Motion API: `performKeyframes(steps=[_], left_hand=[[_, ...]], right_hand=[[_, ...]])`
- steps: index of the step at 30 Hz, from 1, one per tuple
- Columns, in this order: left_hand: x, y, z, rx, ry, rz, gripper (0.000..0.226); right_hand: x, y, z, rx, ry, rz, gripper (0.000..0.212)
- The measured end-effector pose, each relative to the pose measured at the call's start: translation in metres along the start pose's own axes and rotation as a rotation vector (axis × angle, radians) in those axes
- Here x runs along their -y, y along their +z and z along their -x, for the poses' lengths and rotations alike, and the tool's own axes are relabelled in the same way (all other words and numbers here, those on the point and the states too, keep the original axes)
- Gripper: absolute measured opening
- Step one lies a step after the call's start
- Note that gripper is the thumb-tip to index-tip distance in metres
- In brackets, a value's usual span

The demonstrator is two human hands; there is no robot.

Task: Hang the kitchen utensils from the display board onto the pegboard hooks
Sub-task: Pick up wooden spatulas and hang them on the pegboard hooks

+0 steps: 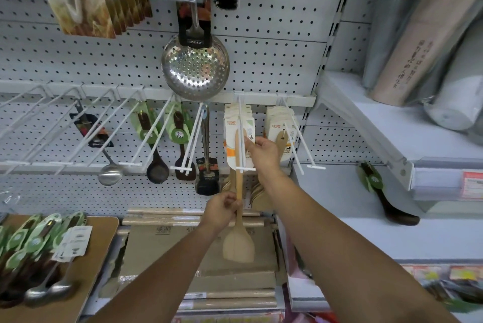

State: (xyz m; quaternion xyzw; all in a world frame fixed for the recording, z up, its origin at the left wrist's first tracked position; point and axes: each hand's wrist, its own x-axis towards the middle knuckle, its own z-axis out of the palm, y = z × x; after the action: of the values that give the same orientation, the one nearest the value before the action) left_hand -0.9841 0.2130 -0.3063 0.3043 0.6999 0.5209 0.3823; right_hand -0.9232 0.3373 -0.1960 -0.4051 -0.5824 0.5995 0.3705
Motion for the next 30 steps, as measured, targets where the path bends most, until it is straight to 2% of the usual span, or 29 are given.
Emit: performKeyframes(steps=[7, 10, 11, 14, 15, 18, 19, 21, 22, 25, 28, 30], left_hand=[[0.01, -0.006, -0.026, 0.012, -0.132, 0.097, 0.02], [0.02, -0.012, -0.041, 0.022, -0.136, 0.047, 0.023], [0.021, -0.014, -0.045, 0.024, -0.13, 0.01, 0.024], [0.014, -0.016, -0.038, 0.035, -0.121, -0.016, 0.023], [0.013, -0.017, -0.036, 0.039, -0.11, -0.025, 0.024], [0.012, -0.024, -0.023, 0.049, -0.064, -0.207, 0.026], [0.012, -0.03, -0.017, 0.06, -0.063, -0.283, 0.027], [0.014, -0.046, -0.005, 0.059, -0.041, -0.468, 0.04], [0.014, -0.056, 0.003, 0.037, -0.026, -0.55, 0.049], [0.017, -0.092, 0.027, -0.065, 0.0, -0.798, 0.064], [0.023, -0.133, 0.069, -0.164, -0.094, -0.925, 0.067], [0.028, -0.164, 0.103, -0.235, -0.16, -0.987, 0.062]], right_hand=[[-0.003, 0.004, -0.013, 0.0, 0.073, 0.095, 0.02], [-0.003, 0.006, -0.018, -0.004, 0.098, 0.136, 0.024], [-0.006, 0.005, -0.02, -0.005, 0.111, 0.163, 0.028], [-0.031, 0.0, -0.024, 0.016, 0.124, 0.239, 0.057], [-0.036, -0.001, -0.019, 0.025, 0.128, 0.264, 0.055], [-0.067, -0.007, 0.003, 0.061, 0.196, 0.412, 0.026], [-0.077, -0.01, 0.01, 0.073, 0.233, 0.472, 0.03], [-0.093, -0.01, 0.021, 0.139, 0.248, 0.69, 0.055], [-0.096, -0.008, 0.028, 0.201, 0.212, 0.817, 0.063], [-0.09, 0.011, 0.056, 0.458, -0.008, 1.042, 0.054], [-0.09, 0.042, 0.073, 0.673, -0.283, 1.251, 0.063], [-0.089, 0.073, 0.085, 0.797, -0.429, 1.296, 0.063]])
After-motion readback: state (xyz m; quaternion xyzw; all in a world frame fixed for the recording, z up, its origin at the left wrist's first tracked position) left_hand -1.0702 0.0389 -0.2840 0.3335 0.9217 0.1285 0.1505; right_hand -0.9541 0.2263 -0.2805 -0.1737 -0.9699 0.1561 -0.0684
